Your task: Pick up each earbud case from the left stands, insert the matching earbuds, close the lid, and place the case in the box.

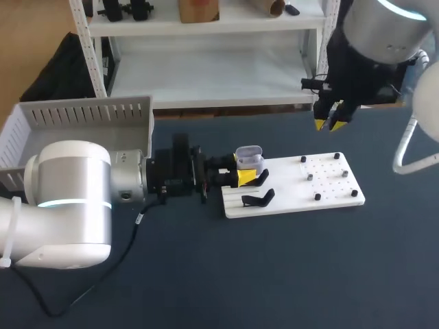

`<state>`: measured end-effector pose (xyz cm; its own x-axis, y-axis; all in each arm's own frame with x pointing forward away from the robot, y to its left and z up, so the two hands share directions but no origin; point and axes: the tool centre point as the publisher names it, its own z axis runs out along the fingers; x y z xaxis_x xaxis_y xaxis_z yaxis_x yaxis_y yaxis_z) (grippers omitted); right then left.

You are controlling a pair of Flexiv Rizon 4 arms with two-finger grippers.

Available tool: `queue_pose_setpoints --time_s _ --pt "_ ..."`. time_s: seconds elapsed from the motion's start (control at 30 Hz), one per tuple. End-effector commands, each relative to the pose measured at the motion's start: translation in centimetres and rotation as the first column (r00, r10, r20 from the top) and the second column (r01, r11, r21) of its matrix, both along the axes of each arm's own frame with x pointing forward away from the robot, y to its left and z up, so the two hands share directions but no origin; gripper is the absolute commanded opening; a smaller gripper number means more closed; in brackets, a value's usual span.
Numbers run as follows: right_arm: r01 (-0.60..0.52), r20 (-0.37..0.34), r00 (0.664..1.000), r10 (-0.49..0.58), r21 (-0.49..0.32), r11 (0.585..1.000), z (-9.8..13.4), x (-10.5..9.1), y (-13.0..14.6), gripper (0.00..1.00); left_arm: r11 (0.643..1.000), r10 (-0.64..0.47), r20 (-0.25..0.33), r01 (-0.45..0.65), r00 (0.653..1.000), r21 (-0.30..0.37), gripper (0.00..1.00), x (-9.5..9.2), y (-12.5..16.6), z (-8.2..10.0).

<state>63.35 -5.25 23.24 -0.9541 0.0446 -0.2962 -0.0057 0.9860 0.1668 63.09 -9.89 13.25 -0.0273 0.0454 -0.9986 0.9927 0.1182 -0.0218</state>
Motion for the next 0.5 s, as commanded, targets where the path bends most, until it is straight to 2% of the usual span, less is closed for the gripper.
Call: queue_pose_setpoints --time_s 0.03,0.27,0.33,0.5 --pt "0.003 0.004 1.0 -0.003 -0.001 1.0 0.0 -0.1 0.0 0.0 1.0 0.005 0.002 -0.005 1.0 -0.003 0.0 -0.1 0.0 -0.1" --pt "0.003 0.004 1.0 -0.003 -0.001 1.0 0.0 -0.1 0.0 0.0 1.0 0.005 0.002 -0.005 1.0 -0.003 0.0 -0.1 0.0 -0.1" --pt "-0.038 0.015 0.999 0.038 -0.031 0.999 0.1 -1.6 1.2 0.0 1.0 0.005 0.002 -0.005 1.0 -0.003 0.0 -0.1 0.0 -0.1" --pt "-0.102 0.01 0.995 0.102 -0.009 0.995 0.9 -4.5 4.0 0.0 1.0 0.005 0.002 -0.005 1.0 -0.003 0.0 -0.1 0.0 -0.1"
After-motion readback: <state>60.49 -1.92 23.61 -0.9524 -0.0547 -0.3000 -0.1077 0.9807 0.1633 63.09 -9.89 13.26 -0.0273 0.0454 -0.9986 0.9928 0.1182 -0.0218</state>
